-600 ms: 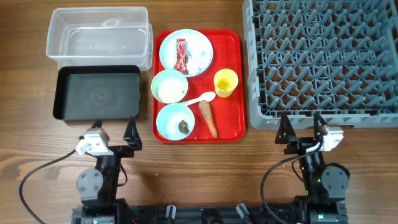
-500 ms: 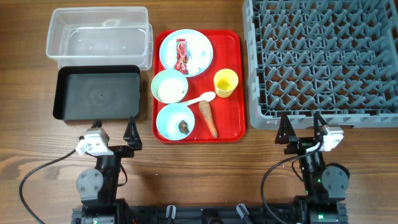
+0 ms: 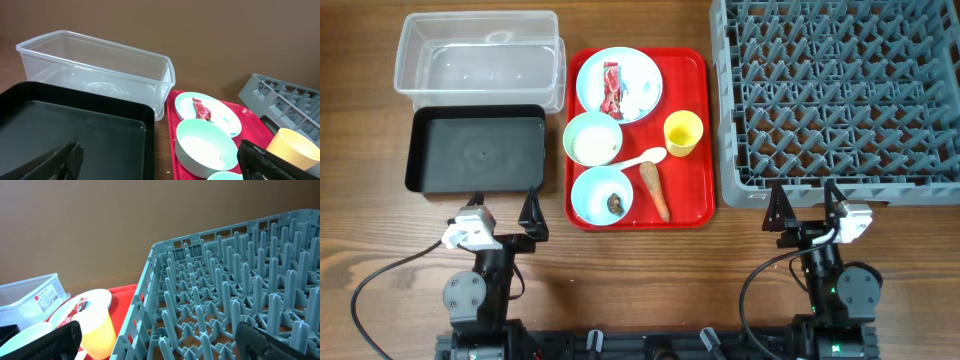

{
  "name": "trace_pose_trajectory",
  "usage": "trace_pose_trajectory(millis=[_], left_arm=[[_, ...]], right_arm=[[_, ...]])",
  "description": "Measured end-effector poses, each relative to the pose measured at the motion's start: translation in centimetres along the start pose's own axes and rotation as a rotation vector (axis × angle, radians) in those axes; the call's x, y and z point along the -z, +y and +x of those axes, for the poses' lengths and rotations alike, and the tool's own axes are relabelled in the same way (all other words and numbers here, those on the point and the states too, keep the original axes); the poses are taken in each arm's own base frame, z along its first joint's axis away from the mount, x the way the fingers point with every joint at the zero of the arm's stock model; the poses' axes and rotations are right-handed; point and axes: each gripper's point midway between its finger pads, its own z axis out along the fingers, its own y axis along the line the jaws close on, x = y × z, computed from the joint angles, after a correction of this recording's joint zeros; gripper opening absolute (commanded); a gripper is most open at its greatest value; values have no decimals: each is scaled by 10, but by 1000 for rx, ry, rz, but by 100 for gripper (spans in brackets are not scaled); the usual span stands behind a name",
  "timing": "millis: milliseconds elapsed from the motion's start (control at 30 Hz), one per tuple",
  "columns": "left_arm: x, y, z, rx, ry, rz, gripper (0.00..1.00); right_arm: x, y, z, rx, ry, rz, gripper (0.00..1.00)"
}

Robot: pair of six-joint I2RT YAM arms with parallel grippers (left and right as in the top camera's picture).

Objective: Sort waste into correct bins and load items into the dishwasher rack

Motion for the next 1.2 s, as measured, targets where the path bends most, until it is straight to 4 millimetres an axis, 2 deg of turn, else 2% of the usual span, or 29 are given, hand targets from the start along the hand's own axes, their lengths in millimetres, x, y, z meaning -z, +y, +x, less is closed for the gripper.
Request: trace_pose_trajectory(millis=[600, 700, 733, 800, 833, 933, 1000, 1067, 1133, 1200], left_arm=[[0, 0, 0, 0, 0, 0, 100], [0, 1, 0, 0, -1, -3, 100], [0, 1, 0, 0, -2, -8, 100], [0, 2, 0, 0, -2, -10, 100], [0, 2, 0, 0, -2, -10, 100], [0, 2, -1, 0, -5, -10, 100], [0, -3, -7, -3, -27, 12, 100], [0, -4, -6, -3, -24, 20, 100], [0, -4, -5, -1, -3, 18, 100], [0, -10, -25, 1, 16, 16, 100]], right_arm=[[0, 0, 0, 0, 0, 0, 100], [0, 0, 0, -45, 0, 0, 100], [0, 3, -11, -117, -45, -15, 100], [1, 5, -17, -169, -67, -24, 100], [2, 8, -30, -198, -120, -45, 100], [4, 9, -41, -226, -164, -54, 100], [10, 26, -64, -193, -247, -147, 100], [13, 38, -68, -120, -245, -200, 100], [17, 48, -81, -57, -253, -231, 100], [20, 61, -106, 12, -261, -256, 100]])
